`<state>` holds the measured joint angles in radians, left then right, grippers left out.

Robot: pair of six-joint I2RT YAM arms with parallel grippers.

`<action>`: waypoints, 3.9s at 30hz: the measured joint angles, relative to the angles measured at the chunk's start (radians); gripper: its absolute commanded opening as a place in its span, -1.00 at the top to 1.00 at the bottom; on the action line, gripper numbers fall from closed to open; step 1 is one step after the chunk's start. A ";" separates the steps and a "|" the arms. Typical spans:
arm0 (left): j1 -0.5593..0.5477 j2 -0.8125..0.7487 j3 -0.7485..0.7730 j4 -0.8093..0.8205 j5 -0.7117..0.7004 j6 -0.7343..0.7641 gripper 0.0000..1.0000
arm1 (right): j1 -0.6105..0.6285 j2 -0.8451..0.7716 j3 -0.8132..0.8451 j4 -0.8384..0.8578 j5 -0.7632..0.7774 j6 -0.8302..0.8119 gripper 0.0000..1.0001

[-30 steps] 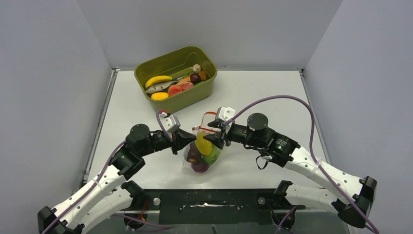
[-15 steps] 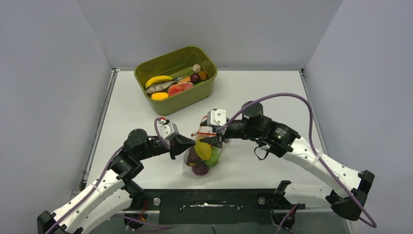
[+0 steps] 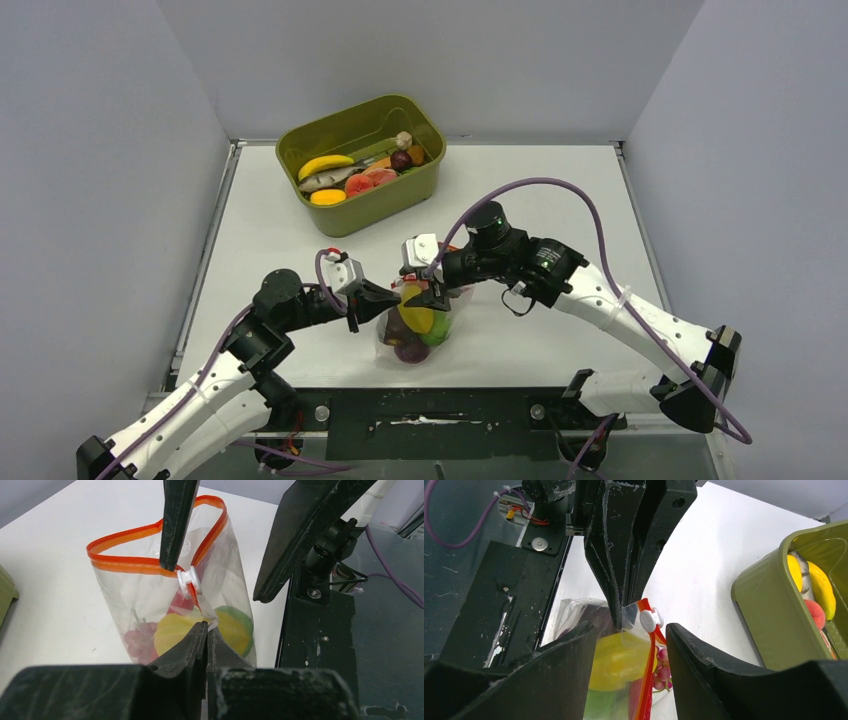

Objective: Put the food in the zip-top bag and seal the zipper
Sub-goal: Zip the zipper food storage bag at the center of the board.

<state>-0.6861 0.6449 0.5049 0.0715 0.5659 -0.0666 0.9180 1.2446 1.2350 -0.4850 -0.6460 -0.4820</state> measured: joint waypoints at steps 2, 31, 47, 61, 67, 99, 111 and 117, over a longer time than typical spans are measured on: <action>0.000 0.000 -0.005 0.003 0.007 0.000 1.00 | 0.000 0.006 0.007 -0.009 -0.003 -0.010 -0.09; 0.000 -0.026 -0.026 0.027 0.041 0.076 1.00 | -0.044 0.003 -0.042 -0.005 -0.043 -0.040 1.00; 0.000 -0.002 -0.031 0.090 0.039 0.055 0.29 | -0.098 -0.033 -0.094 0.030 -0.053 0.038 1.00; 0.000 0.106 0.050 0.087 0.053 0.071 0.54 | -0.092 -0.032 -0.094 0.066 -0.073 0.078 1.00; 0.000 0.109 0.063 0.087 0.066 0.084 1.00 | -0.090 -0.020 -0.094 0.079 -0.084 0.098 1.00; 0.000 0.009 0.085 0.028 0.031 0.165 0.36 | -0.221 -0.132 -0.116 -0.076 -0.075 0.107 1.00; 0.000 0.118 0.261 -0.097 0.041 0.214 -0.15 | -0.231 -0.092 -0.142 0.021 -0.107 0.168 0.96; 0.000 0.147 0.282 -0.152 0.041 0.287 -0.17 | -0.223 -0.054 -0.142 0.043 -0.118 0.175 0.96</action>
<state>-0.6861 0.7918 0.7864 -0.0803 0.6071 0.2203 0.6952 1.1904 1.0935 -0.4419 -0.7643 -0.3065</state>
